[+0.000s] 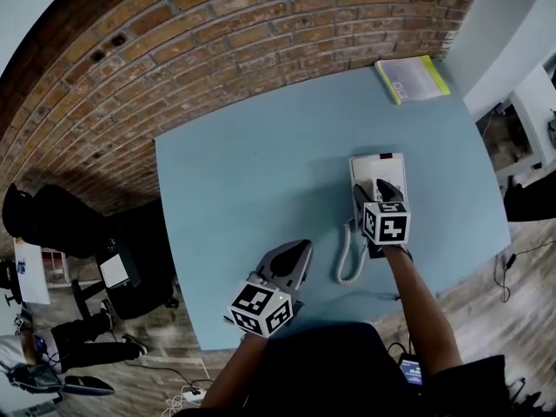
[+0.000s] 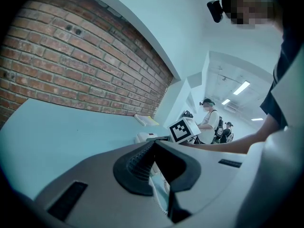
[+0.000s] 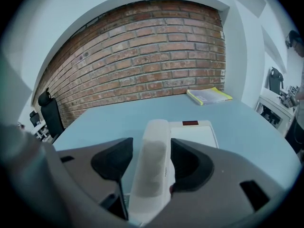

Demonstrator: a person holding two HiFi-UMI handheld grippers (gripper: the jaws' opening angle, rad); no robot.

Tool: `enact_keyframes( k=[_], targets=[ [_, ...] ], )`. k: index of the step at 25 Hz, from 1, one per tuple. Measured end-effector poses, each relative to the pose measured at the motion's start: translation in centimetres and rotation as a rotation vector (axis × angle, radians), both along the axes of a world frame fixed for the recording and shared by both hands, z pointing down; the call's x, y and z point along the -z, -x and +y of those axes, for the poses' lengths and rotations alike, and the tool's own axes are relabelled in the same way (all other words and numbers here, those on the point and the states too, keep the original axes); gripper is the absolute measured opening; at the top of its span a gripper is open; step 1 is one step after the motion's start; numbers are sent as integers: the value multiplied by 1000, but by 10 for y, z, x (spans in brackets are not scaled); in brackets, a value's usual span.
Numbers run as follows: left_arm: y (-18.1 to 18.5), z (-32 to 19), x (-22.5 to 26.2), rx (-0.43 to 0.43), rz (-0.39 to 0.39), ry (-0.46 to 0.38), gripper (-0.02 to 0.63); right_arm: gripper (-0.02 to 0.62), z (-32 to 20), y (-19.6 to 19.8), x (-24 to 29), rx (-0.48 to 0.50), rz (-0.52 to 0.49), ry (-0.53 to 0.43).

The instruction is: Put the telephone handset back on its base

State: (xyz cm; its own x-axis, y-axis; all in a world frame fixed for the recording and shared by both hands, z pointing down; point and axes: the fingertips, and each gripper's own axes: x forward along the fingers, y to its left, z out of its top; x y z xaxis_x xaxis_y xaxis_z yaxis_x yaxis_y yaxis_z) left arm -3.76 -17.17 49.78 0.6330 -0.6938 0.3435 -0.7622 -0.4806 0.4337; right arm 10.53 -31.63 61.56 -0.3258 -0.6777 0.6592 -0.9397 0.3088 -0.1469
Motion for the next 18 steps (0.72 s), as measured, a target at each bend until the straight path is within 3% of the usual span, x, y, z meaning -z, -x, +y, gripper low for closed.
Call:
enact_keyframes(
  k=[18],
  targets=[
    [5, 20, 22, 3, 15, -68, 9, 223, 34, 2, 40, 18, -5, -57]
  ],
)
